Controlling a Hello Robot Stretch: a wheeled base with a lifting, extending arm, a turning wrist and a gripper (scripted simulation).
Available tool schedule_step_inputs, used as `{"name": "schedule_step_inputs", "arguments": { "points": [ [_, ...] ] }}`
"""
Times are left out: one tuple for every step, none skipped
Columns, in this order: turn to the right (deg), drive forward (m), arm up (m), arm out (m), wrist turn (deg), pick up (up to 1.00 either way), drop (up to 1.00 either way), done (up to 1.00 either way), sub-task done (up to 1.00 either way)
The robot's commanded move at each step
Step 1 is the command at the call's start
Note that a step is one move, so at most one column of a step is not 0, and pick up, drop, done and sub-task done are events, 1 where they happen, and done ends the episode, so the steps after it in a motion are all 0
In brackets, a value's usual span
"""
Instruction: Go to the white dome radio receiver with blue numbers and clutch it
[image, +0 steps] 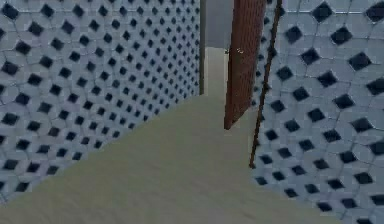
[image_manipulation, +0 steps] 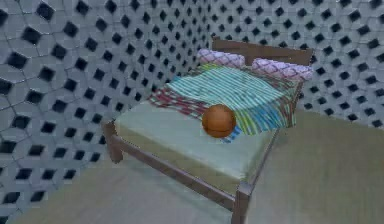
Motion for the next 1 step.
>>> {"name": "schedule_step_inputs", "arguments": {
  "points": [
    [0.0,1.0,0.0,0.0,0.0,0.0,0.0,0.0,0.0]
  ]
}}
